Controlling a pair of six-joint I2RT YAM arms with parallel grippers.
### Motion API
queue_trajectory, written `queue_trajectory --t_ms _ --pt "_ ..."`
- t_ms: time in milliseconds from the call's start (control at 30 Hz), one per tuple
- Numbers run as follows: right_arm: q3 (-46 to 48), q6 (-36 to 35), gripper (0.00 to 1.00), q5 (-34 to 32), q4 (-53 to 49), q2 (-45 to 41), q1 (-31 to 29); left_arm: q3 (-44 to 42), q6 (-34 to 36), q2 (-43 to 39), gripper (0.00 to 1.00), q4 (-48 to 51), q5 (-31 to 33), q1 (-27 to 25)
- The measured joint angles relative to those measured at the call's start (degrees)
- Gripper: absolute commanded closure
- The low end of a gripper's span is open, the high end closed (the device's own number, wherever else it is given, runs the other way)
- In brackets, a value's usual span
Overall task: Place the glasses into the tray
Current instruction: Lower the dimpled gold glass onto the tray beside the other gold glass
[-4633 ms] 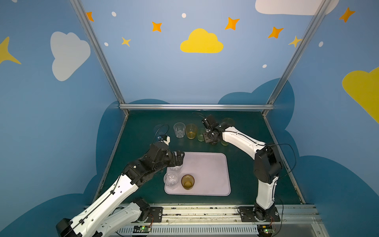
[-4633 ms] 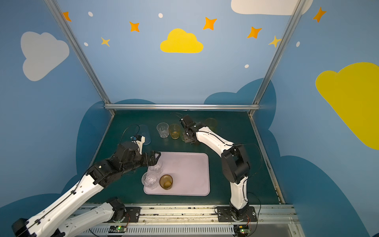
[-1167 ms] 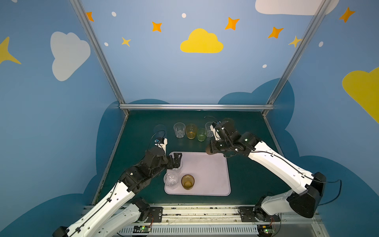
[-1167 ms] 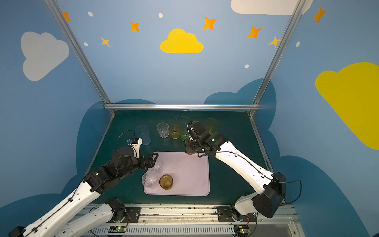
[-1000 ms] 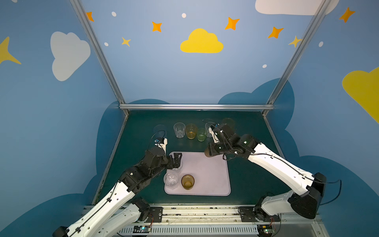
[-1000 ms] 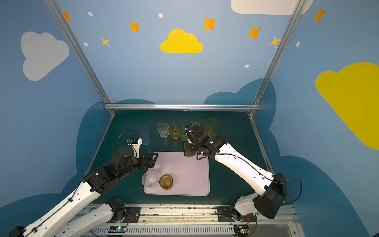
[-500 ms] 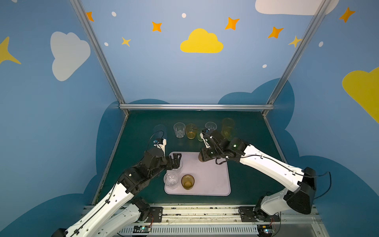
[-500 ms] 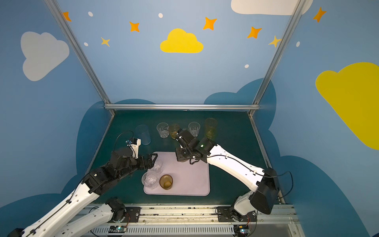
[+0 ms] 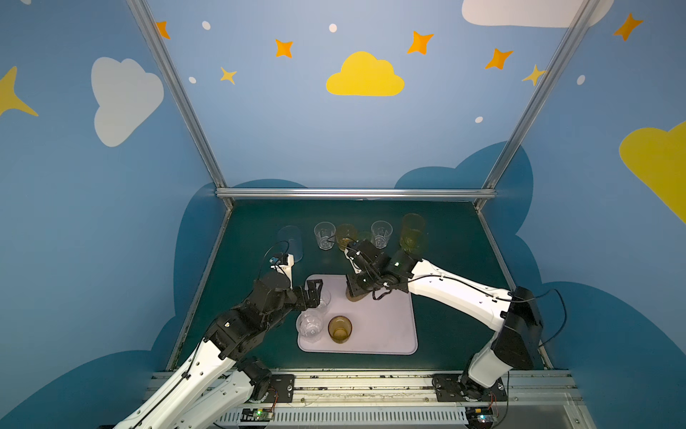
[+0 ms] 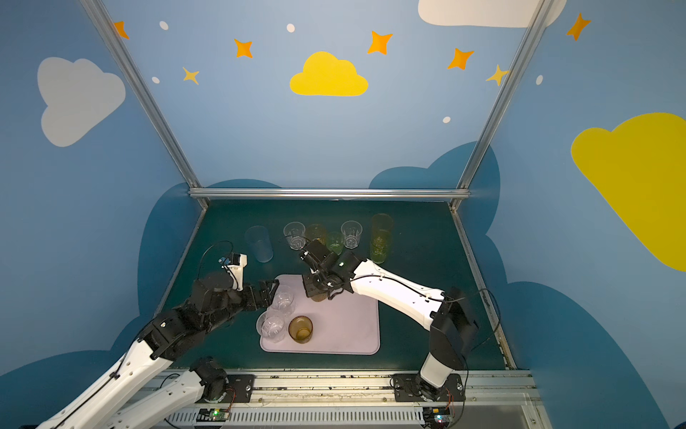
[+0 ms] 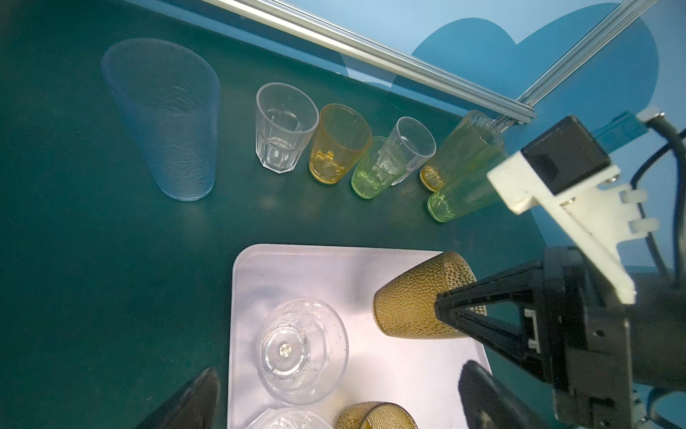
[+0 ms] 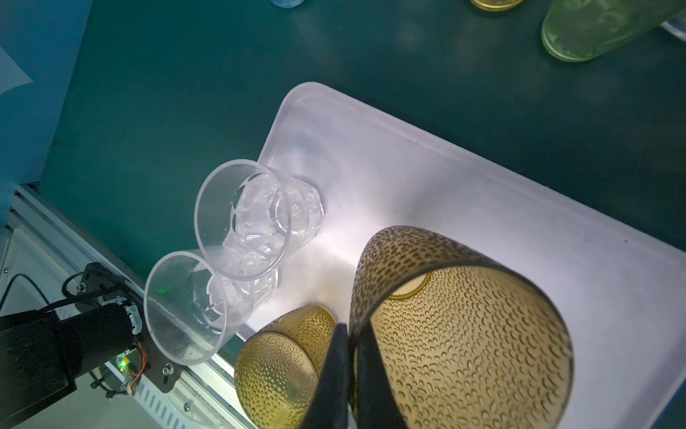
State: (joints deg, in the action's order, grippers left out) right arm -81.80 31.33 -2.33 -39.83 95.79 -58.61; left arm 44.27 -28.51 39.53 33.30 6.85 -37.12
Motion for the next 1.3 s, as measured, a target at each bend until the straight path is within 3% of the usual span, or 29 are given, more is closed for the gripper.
queue_trajectory --t_ms 433,1300 --pt "-5.0 0.2 1.0 0.3 0.1 6.8 -0.8 -1.1 -0.7 -1.8 0.0 0.4 0.9 0.0" --pt "-5.0 1.4 1.0 1.6 -0.8 8.5 -2.9 -2.3 -0.9 -3.3 0.0 0.4 2.7 0.0"
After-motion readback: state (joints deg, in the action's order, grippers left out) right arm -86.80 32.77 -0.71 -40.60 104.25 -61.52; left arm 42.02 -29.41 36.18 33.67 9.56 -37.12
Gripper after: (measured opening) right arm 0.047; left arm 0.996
